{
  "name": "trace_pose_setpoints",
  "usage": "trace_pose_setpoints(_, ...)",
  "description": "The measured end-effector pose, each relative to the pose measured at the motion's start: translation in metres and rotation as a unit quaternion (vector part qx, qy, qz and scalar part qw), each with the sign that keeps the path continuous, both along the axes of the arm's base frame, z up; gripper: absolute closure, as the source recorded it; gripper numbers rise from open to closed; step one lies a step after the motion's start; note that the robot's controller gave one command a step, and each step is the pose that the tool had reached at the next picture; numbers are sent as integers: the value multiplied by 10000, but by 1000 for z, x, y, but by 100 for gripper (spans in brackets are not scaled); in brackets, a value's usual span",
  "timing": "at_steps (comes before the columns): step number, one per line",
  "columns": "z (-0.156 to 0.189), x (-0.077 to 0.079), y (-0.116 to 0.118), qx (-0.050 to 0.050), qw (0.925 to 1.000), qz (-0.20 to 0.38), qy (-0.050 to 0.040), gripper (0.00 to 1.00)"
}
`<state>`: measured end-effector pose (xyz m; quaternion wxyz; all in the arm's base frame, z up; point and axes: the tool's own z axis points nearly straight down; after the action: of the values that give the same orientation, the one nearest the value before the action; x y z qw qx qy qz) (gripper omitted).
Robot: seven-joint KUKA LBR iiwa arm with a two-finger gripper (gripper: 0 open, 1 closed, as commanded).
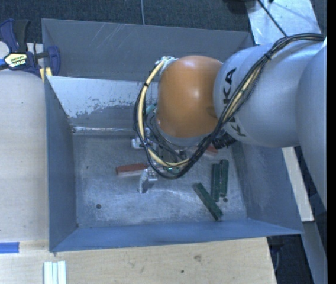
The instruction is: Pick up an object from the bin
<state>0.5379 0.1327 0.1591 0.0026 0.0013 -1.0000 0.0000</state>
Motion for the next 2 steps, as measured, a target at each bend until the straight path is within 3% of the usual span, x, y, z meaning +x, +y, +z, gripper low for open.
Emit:
trace_pose_setpoints(1, 4, 2, -1, 5, 10000, -11, -38, 0)
trace_pose_setpoints(2, -79, 40, -14, 25, 9994, -330, -138, 100)
